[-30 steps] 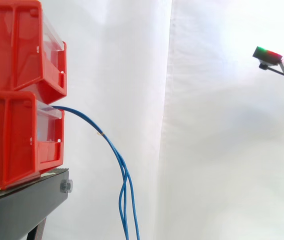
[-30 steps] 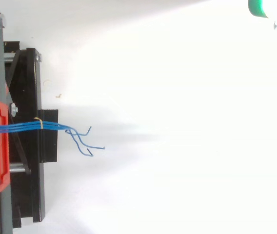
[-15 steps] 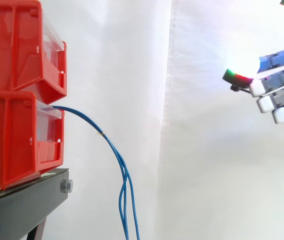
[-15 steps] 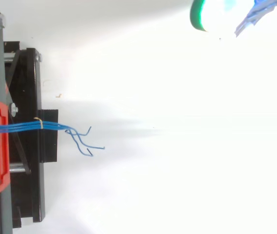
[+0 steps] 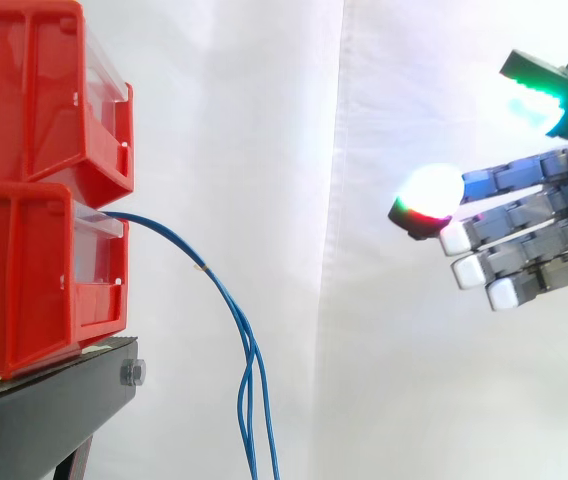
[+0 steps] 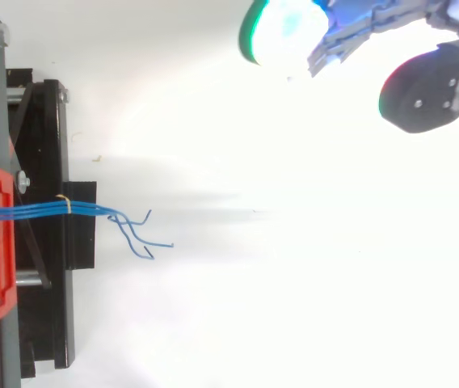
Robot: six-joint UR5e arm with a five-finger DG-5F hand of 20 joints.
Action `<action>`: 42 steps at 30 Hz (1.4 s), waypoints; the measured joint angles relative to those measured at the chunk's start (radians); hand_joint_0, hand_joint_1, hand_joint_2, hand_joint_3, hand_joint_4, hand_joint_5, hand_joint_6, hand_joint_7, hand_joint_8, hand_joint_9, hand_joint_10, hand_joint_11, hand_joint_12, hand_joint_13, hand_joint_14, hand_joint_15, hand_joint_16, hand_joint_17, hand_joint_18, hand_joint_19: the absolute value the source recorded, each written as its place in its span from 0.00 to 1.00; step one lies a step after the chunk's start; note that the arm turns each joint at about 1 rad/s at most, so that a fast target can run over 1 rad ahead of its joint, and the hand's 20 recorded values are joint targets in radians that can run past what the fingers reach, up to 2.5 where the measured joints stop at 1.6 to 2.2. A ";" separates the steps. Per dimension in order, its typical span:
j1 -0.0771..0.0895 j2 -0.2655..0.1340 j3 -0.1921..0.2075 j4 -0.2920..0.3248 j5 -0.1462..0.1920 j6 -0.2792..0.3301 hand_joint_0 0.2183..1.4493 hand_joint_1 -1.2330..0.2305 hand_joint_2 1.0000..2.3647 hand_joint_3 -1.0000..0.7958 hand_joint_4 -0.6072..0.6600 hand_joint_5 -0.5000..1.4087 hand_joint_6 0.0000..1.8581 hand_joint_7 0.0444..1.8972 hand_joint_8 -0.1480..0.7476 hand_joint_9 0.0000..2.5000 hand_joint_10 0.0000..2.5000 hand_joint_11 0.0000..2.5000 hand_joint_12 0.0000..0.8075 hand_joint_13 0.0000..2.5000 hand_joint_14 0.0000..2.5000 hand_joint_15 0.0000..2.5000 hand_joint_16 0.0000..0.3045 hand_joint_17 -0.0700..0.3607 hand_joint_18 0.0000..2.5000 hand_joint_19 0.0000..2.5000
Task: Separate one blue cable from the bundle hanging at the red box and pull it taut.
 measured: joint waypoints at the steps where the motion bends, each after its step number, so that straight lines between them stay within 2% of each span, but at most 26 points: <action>1: 0.002 -0.009 0.003 0.009 0.004 0.001 0.27 0.40 0.00 0.28 0.62 0.15 0.27 0.47 0.47 0.27 0.01 0.22 0.43 0.27 0.01 0.19 0.13 0.38 0.23 0.22; 4: 0.009 -0.029 0.011 0.023 0.014 0.002 0.27 0.40 0.00 0.28 0.62 0.15 0.27 0.47 0.47 0.27 0.01 0.23 0.43 0.27 0.01 0.19 0.13 0.38 0.23 0.22; 7: 0.018 -0.041 0.015 0.035 0.039 -0.001 0.27 0.40 0.00 0.28 0.62 0.15 0.27 0.47 0.47 0.27 0.01 0.23 0.43 0.27 0.01 0.19 0.13 0.37 0.23 0.22; 13: 0.035 -0.047 0.016 0.047 0.079 -0.025 0.27 0.40 0.00 0.28 0.62 0.15 0.27 0.47 0.47 0.27 0.01 0.23 0.43 0.27 0.01 0.19 0.13 0.37 0.23 0.22; 20: 0.049 -0.059 0.016 0.049 0.097 -0.029 0.27 0.41 0.00 0.28 0.62 0.15 0.27 0.47 0.47 0.27 0.01 0.23 0.43 0.28 0.01 0.19 0.13 0.37 0.23 0.23; 27: 0.054 -0.095 0.023 0.054 0.097 0.012 0.27 0.41 0.00 0.28 0.62 0.15 0.27 0.47 0.47 0.27 0.01 0.23 0.43 0.28 0.01 0.19 0.13 0.37 0.23 0.23; 31: 0.056 -0.107 0.025 0.065 0.105 0.000 0.27 0.41 0.00 0.28 0.62 0.15 0.27 0.47 0.47 0.27 0.01 0.23 0.43 0.28 0.01 0.20 0.13 0.38 0.23 0.23; 42: 0.058 -0.186 0.054 0.121 0.127 0.000 0.28 0.41 0.00 0.28 0.62 0.15 0.27 0.47 0.47 0.27 0.01 0.23 0.43 0.28 0.01 0.19 0.13 0.38 0.23 0.23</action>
